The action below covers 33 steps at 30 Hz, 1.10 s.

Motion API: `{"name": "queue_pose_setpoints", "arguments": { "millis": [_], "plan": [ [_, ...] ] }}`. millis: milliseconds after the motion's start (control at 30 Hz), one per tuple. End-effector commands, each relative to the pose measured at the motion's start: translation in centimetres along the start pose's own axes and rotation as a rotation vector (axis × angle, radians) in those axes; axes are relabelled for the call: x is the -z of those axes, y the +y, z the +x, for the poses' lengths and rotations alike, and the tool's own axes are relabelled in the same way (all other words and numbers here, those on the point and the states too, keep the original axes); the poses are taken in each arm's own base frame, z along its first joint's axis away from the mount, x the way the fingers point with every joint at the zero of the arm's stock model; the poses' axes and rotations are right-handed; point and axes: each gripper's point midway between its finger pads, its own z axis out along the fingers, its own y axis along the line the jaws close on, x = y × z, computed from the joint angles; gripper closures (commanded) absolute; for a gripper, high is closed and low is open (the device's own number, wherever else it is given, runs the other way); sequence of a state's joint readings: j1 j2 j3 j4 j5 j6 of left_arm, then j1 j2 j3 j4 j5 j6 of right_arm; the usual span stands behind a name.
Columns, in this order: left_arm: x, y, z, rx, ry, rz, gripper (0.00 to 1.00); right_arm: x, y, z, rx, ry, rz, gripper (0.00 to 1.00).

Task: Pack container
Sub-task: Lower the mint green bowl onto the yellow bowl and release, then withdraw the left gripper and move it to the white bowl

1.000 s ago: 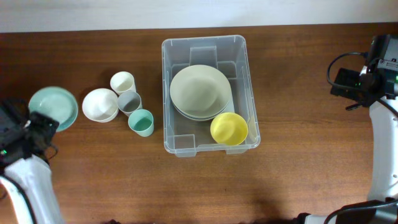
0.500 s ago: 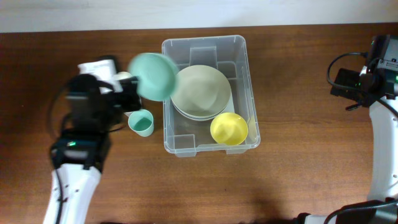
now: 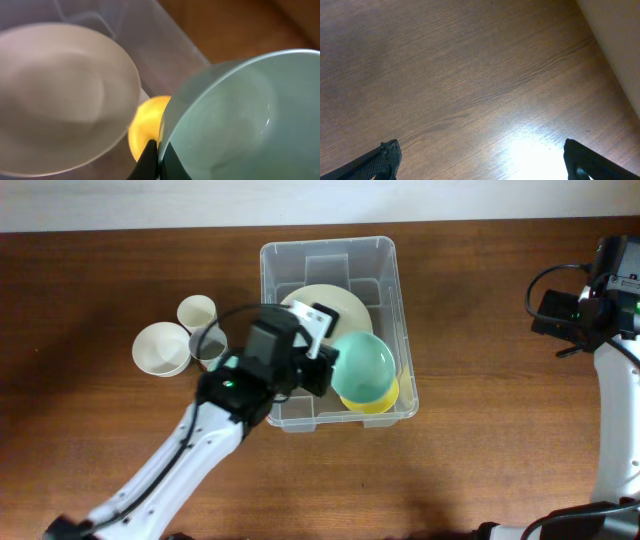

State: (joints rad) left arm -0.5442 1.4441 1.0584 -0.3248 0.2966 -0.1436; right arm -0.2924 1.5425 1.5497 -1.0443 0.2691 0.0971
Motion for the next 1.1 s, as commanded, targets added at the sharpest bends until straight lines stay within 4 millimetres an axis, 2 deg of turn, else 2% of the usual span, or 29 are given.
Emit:
{"name": "queue_pose_setpoints", "arguments": {
  "millis": [0, 100, 233, 467, 600, 633, 700, 800, 933, 1067],
  "plan": [
    [-1.1, 0.2, 0.4, -0.059, 0.019, -0.048, 1.0, 0.0, -0.3, -0.1, -0.004, -0.003, 0.013, 0.01],
    [-1.2, 1.4, 0.4, -0.062, 0.015, -0.125, 0.99, 0.0, -0.3, -0.1, -0.004, -0.003, 0.013, 0.01],
    [-1.3, 1.5, 0.5, -0.062, 0.02, -0.124, 0.99, 0.0, -0.3, -0.1, -0.004, -0.003, 0.013, 0.01],
    [-2.8, 1.7, 1.4, -0.06, 0.05, -0.121, 1.0, 0.0, -0.3, -0.1, -0.004, -0.003, 0.013, 0.01],
    [-3.1, 1.7, 1.0, -0.064, 0.033, -0.117, 0.99, 0.0, -0.3, -0.1, -0.004, -0.003, 0.013, 0.01],
    [-3.1, 1.6, 0.8, -0.065, 0.027, -0.116, 0.97, 0.0, -0.3, -0.1, -0.004, -0.003, 0.013, 0.01],
    [-3.2, 1.6, 0.6, -0.067, 0.017, -0.115, 0.64, 0.0, -0.3, -0.1, -0.004, -0.003, 0.013, 0.01],
    [-3.1, 1.7, 0.5, -0.067, 0.013, -0.119, 0.43, 0.0, -0.3, -0.1, -0.004, -0.003, 0.013, 0.01],
    [-2.3, 2.0, -0.9, -0.068, -0.026, -0.142, 0.42, 0.0, -0.3, -0.1, -0.004, -0.003, 0.013, 0.01],
    [0.7, 5.2, -3.5, -0.045, -0.098, -0.299, 0.42, 0.0, -0.3, -0.1, -0.004, -0.003, 0.013, 0.01]
  ]
}}
